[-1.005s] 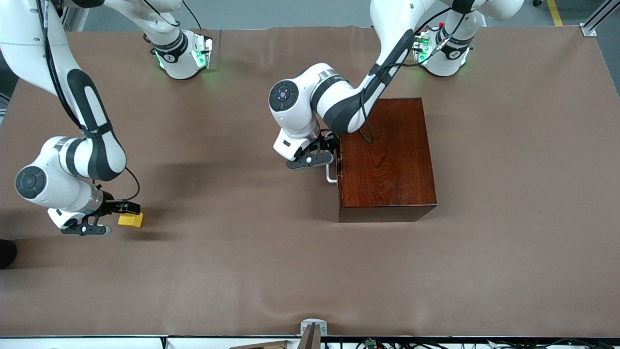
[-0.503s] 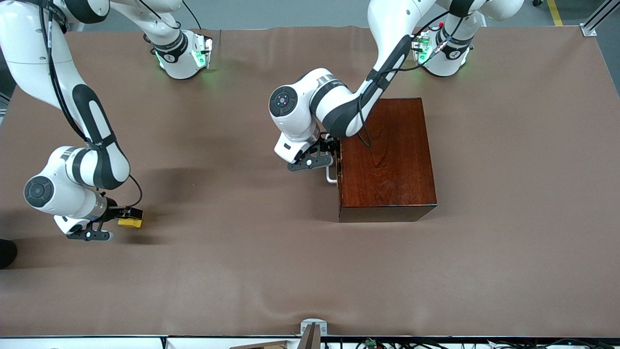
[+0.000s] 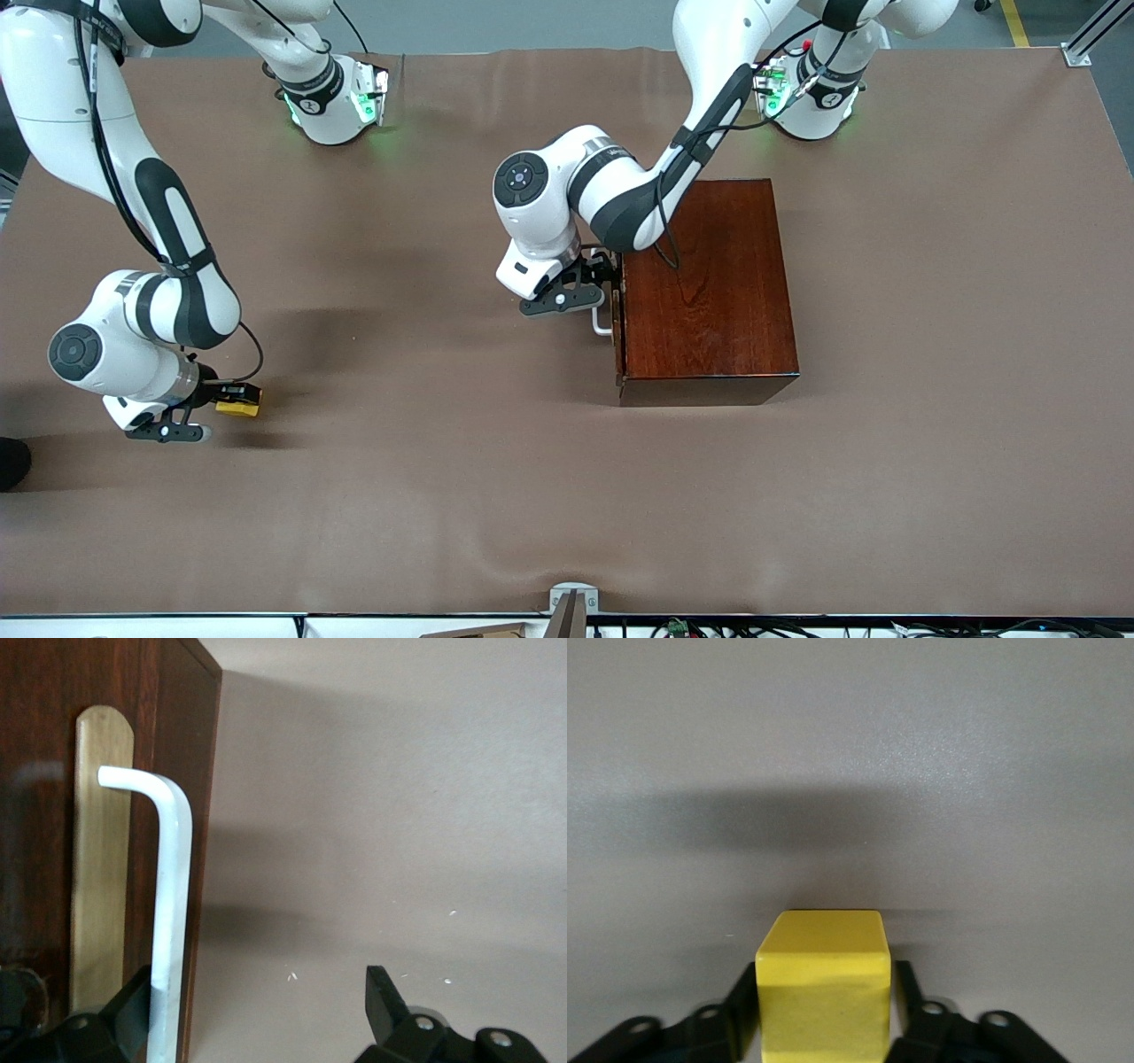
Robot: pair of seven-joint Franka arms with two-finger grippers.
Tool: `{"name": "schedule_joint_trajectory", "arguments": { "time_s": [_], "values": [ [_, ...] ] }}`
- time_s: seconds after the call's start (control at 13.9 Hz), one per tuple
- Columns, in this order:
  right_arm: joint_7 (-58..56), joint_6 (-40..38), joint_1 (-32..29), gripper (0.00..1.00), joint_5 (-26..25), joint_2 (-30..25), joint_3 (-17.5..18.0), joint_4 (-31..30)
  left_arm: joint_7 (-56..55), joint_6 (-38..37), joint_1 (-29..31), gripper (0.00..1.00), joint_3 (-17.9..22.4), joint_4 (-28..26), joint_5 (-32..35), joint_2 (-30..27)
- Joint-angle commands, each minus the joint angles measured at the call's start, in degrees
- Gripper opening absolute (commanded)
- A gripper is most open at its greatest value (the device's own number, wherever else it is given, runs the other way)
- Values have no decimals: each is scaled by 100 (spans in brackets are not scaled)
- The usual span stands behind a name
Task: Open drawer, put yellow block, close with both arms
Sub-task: 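Pull the drawer open with the left gripper while the right gripper lifts the cube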
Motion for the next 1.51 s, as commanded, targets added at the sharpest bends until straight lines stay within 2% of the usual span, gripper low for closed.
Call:
{"name": "schedule_joint_trajectory", "arguments": {
  "time_s": [0.0,0.07,0.14,0.22,0.72,1.08,1.44],
  "values": [
    [-47,14,-63,46,104,78,59,109,-204,471,-77,100,10,146,91,89],
    [-47,14,-63,38,104,78,59,109,-223,577,-129,100,10,146,91,98],
    [-47,14,-63,22,95,78,59,118,-223,656,-164,100,36,146,99,98],
    [-100,14,-63,0,95,78,50,126,-223,701,-165,100,36,146,91,106],
    [-689,-292,-37,0,68,-19,68,407,-635,1315,-296,100,27,164,91,291],
    [-689,-1687,34,0,86,-133,120,1407,-829,1509,-331,100,45,357,91,405],
    [-680,-2937,34,0,104,-221,462,2305,-970,1896,-340,100,36,366,82,440]
  ]
}}
